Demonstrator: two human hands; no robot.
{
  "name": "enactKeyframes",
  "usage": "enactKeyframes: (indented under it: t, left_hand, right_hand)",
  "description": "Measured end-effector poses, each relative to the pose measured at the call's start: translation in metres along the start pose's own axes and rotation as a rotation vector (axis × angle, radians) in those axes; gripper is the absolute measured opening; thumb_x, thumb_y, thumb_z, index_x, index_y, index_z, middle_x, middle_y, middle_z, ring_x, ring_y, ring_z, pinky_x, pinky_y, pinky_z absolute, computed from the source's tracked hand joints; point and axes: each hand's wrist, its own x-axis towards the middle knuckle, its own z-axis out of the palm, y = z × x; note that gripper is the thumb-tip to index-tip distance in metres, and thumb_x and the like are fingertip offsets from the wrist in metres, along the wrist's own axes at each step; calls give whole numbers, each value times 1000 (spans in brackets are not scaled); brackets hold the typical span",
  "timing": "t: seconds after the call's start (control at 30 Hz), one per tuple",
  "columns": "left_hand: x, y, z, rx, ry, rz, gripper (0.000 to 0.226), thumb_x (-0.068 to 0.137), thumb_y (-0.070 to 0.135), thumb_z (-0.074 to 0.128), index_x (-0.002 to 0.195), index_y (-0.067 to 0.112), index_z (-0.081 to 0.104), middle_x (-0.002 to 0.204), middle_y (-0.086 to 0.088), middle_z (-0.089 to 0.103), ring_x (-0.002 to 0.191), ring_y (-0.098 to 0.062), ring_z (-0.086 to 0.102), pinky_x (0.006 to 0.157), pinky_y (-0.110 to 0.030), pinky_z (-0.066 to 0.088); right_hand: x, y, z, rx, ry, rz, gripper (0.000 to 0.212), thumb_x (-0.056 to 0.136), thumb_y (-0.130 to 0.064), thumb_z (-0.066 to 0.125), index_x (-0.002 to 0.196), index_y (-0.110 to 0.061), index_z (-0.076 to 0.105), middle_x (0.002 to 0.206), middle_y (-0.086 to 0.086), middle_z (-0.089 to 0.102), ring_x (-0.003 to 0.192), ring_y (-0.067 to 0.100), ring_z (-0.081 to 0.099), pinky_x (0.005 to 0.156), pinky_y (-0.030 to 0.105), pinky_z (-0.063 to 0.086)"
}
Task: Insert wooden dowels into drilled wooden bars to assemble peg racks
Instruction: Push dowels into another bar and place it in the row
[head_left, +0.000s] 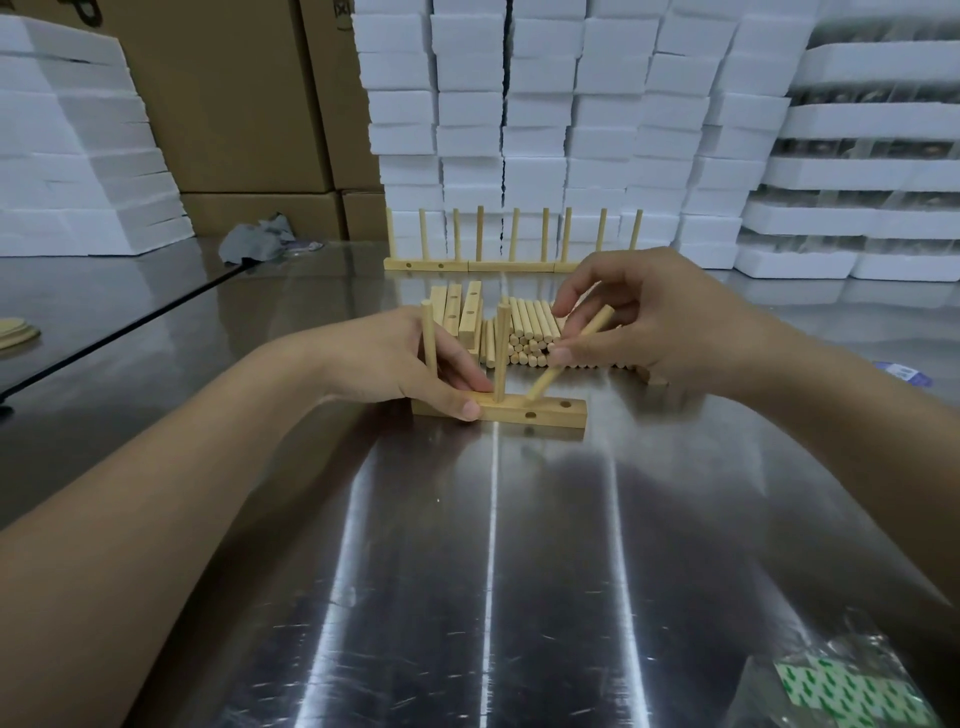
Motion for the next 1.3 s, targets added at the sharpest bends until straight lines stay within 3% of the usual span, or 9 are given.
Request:
enactKeyframes:
  t: [0.17, 0.43, 0.6, 0.7, 0.83, 0.97, 1.1, 1.2, 1.3]
  left_hand:
    - [1, -1, -1, 30, 2, -8, 20, 81, 28, 92, 99, 33, 86, 95, 13, 80, 86, 6, 70, 71, -2, 45]
    - [1, -2, -1, 44, 2, -14, 21, 81, 30, 92, 101, 34, 86, 96, 15, 80, 90, 3, 70, 76, -7, 46]
    - [2, -2, -1, 53, 6, -7, 19, 82, 29, 91, 99, 35, 86, 95, 15, 80, 88, 5, 70, 71, -2, 45]
    - [2, -3, -1, 41, 1, 2, 20, 82, 28, 91, 100, 33, 86, 95, 15, 80, 87, 5, 70, 71, -2, 45]
    - [3, -3, 0, 28, 4, 7, 21, 80, 27, 92, 100, 33, 86, 94, 15, 80, 86, 5, 70, 73, -4, 46]
    - [3, -3, -1, 24, 0, 13, 21, 80, 27, 92, 99, 33, 86, 96, 14, 81, 87, 5, 70, 73, -3, 45]
    - [2, -3, -1, 29, -2, 15, 20, 81, 28, 92, 99, 34, 86, 96, 12, 81, 88, 4, 71, 74, -3, 46]
    - [1, -2, -1, 47, -9, 4, 20, 81, 31, 91, 99, 37, 86, 97, 15, 80, 90, 4, 70, 78, -7, 46]
    - [1, -1, -1, 59, -13, -1, 20, 81, 34, 91, 99, 39, 86, 97, 17, 79, 91, 5, 70, 81, -14, 44]
  right_hand:
    - [-3, -3, -8, -2, -33, 21, 35, 78, -6, 92, 104, -21, 73, 87, -1, 80, 72, 6, 74, 64, 13, 53]
    - [-9, -13, -18, -184, -119, 41, 33, 80, -20, 92, 104, -35, 75, 90, -10, 81, 75, 9, 75, 74, 29, 55]
    - [-6, -11, -10, -75, -128, 13, 29, 79, -18, 92, 102, -28, 78, 89, -3, 81, 77, 9, 76, 67, 10, 51]
    - [-4, -6, -6, -35, -121, 3, 26, 80, -19, 92, 101, -26, 78, 86, 4, 81, 80, 13, 77, 68, 11, 52]
    - [-3, 2, -1, 62, -104, 41, 22, 81, -25, 91, 100, -22, 79, 78, 16, 77, 66, 6, 64, 59, 7, 45]
    - [-4, 5, 16, -51, -203, 64, 21, 97, -38, 73, 95, -18, 79, 83, -6, 80, 72, 3, 69, 65, 14, 49]
    - [-2, 6, 16, -188, -94, 31, 32, 109, -45, 52, 100, -28, 78, 55, -13, 52, 51, 4, 42, 54, 19, 37]
    - [-4, 2, 3, -115, -31, 46, 14, 102, -40, 67, 114, -32, 66, 56, -12, 43, 50, 8, 37, 48, 20, 35]
    - [-6, 0, -9, -62, 38, 15, 17, 90, -26, 84, 97, -16, 72, 63, -6, 49, 54, 4, 43, 51, 11, 37]
